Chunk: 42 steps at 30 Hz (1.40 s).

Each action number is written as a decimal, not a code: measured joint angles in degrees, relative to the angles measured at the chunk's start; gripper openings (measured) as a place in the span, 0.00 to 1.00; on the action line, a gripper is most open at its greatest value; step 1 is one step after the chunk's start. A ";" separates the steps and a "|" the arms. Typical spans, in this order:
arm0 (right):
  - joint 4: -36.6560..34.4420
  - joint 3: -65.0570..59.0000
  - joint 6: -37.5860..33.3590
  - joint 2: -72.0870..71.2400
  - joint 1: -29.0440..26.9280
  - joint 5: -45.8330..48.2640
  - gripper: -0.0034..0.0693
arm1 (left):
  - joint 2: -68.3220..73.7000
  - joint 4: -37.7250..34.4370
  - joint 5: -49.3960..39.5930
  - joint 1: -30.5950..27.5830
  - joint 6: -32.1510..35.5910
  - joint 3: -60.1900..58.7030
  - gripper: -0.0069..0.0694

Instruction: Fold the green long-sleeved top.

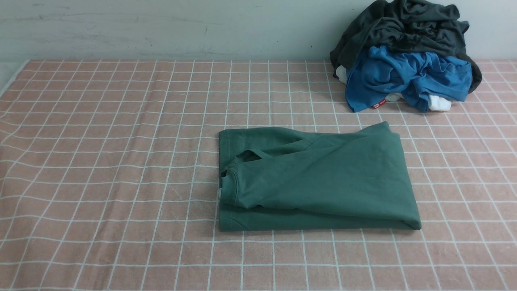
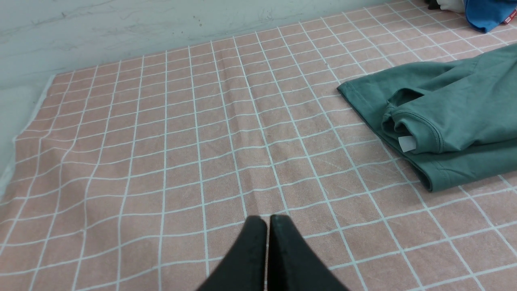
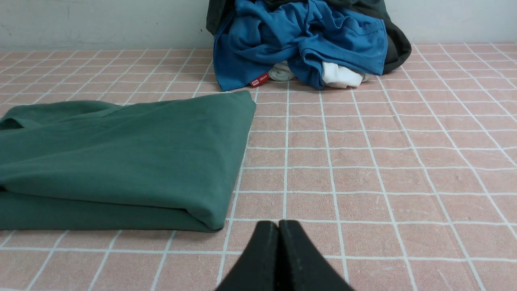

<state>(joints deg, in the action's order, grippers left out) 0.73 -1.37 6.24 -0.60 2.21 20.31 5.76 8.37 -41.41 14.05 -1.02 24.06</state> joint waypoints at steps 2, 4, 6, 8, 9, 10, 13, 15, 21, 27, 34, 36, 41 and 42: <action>0.00 0.00 -0.12 0.00 0.00 0.00 0.03 | 0.00 0.00 0.00 0.00 0.00 0.00 0.09; 0.00 0.00 -0.30 0.00 0.00 0.00 0.03 | 0.00 0.00 0.00 0.00 0.00 0.00 0.09; 0.00 0.00 -0.45 0.00 0.00 0.00 0.03 | 0.00 0.00 0.00 0.00 0.00 0.00 0.09; 0.00 0.00 -0.45 0.00 0.00 0.00 0.03 | 0.00 0.00 0.00 0.00 0.00 0.00 0.09; 0.00 0.00 -0.45 0.00 0.00 0.00 0.03 | 0.00 0.00 0.00 0.00 0.00 0.00 0.09; 0.00 0.00 -0.45 0.00 0.00 0.00 0.03 | 0.00 0.00 0.00 0.00 0.00 0.00 0.09; 0.00 0.00 -0.45 0.00 0.00 0.00 0.03 | 0.00 0.00 0.00 0.00 0.00 0.00 0.09; 0.00 0.00 -0.45 0.00 0.00 0.00 0.03 | 0.00 0.00 0.00 0.00 0.00 0.00 0.09; 0.00 0.00 -0.45 0.00 0.00 0.00 0.03 | 0.00 0.00 0.00 0.00 0.00 0.00 0.09; 0.00 0.00 -0.45 0.00 0.00 0.00 0.03 | 0.00 -0.05 0.05 0.00 0.17 -0.70 0.09; 0.00 0.00 -0.45 0.00 0.00 0.00 0.03 | -0.54 -1.14 11.41 -4.34 1.02 -6.40 0.09; 0.00 0.00 -0.45 0.00 0.00 0.00 0.03 | -1.47 -2.14 18.42 -7.68 1.02 -10.71 0.09; 0.00 0.00 -0.45 0.00 0.00 0.02 0.03 | -4.63 -7.49 33.02 -15.28 1.02 -21.96 0.09; 0.00 0.00 -0.45 0.00 0.00 0.02 0.03 | -5.52 -8.37 33.91 -16.42 1.02 -24.30 0.09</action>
<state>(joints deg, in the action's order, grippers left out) 0.73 -1.37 5.79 -0.60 2.21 20.33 0.25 0.00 -7.51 -2.37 0.00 -0.23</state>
